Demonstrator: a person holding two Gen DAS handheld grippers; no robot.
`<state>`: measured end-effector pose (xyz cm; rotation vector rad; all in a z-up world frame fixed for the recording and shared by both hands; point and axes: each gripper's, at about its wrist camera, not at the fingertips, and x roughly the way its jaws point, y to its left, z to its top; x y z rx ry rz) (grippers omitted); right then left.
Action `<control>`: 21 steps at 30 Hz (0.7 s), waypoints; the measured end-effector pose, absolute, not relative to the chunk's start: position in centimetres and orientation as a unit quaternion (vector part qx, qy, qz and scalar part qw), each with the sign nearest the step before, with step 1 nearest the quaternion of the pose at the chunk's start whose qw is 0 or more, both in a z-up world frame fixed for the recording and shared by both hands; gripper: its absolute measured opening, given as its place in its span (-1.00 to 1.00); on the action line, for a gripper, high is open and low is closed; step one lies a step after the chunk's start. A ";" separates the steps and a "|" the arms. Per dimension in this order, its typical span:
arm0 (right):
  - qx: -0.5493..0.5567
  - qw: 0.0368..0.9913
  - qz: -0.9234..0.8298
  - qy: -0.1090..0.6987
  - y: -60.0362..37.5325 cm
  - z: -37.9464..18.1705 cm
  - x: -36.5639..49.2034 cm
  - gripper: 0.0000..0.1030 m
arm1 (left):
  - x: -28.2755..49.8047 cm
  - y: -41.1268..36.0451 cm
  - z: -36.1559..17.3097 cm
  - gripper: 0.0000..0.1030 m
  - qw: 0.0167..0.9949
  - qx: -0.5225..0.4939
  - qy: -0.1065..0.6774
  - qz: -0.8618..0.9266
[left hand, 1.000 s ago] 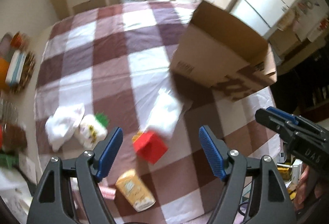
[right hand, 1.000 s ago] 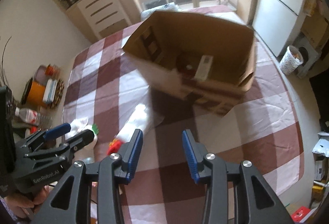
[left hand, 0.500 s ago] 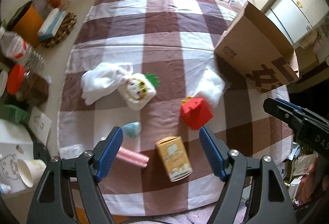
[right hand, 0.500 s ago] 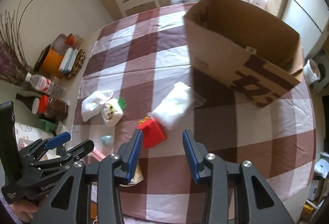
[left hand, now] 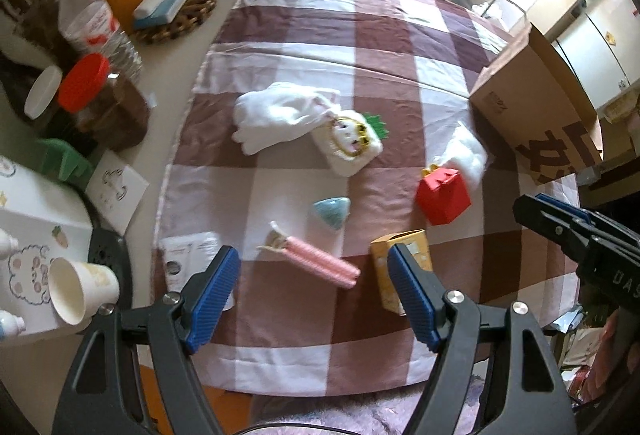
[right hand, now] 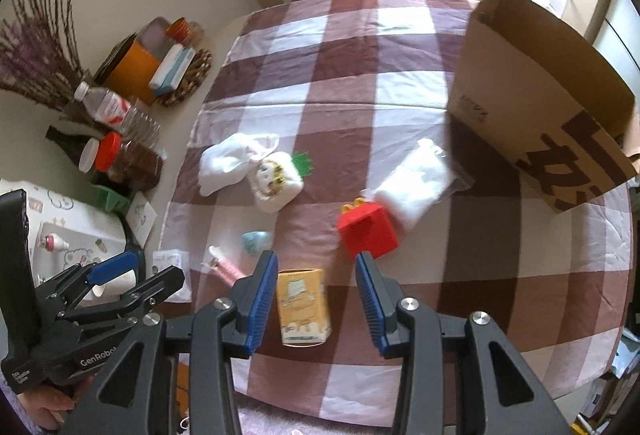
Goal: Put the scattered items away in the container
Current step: 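Withdraw both tools from the container back over the table, then grasp the white cotton-swab box with the left tool while the right tool grasps the yellow cartoon box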
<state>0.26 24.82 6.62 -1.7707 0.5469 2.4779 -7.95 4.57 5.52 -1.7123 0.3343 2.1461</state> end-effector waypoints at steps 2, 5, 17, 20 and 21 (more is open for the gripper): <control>-0.576 0.018 0.799 0.174 23.9 6.5 0.1 -0.20 | -8.0 3.8 5.6 0.51 0.182 -0.608 0.118 0.763; -0.580 0.010 0.797 0.168 22.4 6.2 -0.1 -0.20 | -8.0 2.6 5.7 0.51 0.177 -0.609 0.116 0.765; -0.603 -0.010 0.783 0.152 17.7 4.5 -0.8 -0.20 | -8.7 -1.8 4.8 0.51 0.156 -0.619 0.112 0.762; -0.609 -0.009 0.779 0.151 17.0 3.9 -0.9 -0.20 | -8.9 -2.7 4.3 0.51 0.154 -0.623 0.110 0.759; -0.611 -0.009 0.777 0.151 16.7 3.6 -0.8 -0.20 | -9.0 -3.0 4.0 0.51 0.153 -0.626 0.109 0.757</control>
